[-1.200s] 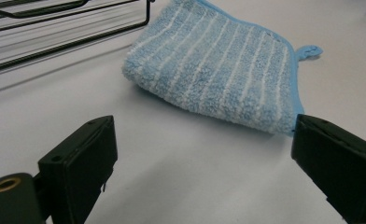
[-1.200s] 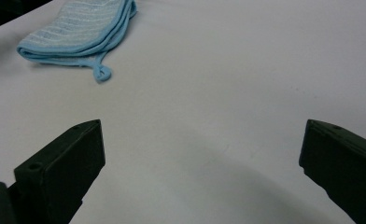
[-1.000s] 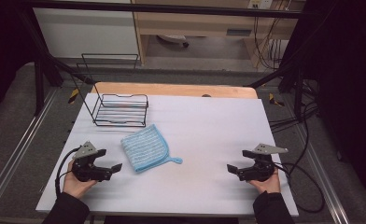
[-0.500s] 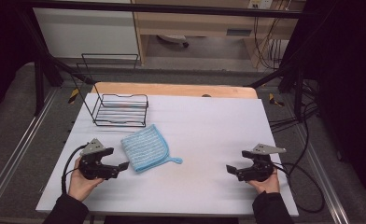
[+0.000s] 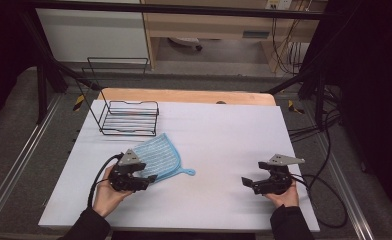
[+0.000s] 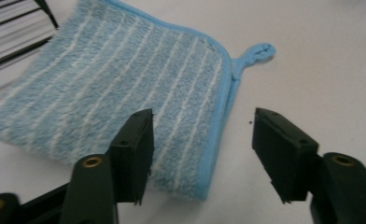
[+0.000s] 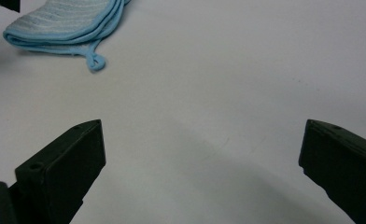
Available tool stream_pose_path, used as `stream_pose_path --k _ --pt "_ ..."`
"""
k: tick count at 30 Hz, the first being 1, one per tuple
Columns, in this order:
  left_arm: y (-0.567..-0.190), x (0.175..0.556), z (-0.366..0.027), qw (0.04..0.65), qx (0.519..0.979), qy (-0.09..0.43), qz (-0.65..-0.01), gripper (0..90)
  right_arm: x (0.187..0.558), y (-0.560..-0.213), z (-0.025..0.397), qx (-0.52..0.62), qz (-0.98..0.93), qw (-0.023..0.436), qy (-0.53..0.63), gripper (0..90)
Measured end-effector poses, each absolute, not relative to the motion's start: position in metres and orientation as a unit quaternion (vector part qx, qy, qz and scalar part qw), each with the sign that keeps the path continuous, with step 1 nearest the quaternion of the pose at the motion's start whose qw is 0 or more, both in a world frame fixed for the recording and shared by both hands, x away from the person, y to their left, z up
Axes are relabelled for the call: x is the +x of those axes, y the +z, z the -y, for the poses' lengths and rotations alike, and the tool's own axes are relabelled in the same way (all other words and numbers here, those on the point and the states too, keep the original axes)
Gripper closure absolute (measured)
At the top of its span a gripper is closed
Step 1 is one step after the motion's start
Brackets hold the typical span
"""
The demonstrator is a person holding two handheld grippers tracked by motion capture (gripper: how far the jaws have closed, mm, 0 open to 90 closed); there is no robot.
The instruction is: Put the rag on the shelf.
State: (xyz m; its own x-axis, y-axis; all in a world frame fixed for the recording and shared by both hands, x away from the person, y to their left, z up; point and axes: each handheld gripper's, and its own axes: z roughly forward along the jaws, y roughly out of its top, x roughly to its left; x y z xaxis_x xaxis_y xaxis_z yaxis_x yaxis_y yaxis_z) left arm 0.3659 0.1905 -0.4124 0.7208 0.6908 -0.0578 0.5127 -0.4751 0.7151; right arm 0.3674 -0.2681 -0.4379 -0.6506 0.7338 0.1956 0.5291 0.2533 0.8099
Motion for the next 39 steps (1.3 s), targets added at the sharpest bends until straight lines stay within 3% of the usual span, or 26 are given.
stream_pose_path --k 4,9,19,29,39 --pt "-0.421 0.370 -0.179 0.353 0.858 0.111 -0.357 51.3 0.368 -0.438 0.267 0.403 -0.784 0.110 0.459 1.2" --pt "-0.433 0.373 -0.175 0.332 0.863 0.116 -0.362 57.3 0.368 -0.439 0.267 0.402 -0.786 0.110 0.456 1.2" --pt "-0.440 0.371 -0.173 0.320 0.866 0.129 -0.360 59.0 0.368 -0.439 0.266 0.403 -0.786 0.110 0.455 1.3" --pt "-0.441 0.366 -0.164 0.298 0.868 0.171 -0.358 66.8 0.369 -0.440 0.265 0.403 -0.788 0.108 0.453 1.4" --pt "-0.439 0.369 -0.166 0.301 0.866 0.164 -0.364 81.9 0.369 -0.440 0.265 0.400 -0.789 0.108 0.453 1.7"
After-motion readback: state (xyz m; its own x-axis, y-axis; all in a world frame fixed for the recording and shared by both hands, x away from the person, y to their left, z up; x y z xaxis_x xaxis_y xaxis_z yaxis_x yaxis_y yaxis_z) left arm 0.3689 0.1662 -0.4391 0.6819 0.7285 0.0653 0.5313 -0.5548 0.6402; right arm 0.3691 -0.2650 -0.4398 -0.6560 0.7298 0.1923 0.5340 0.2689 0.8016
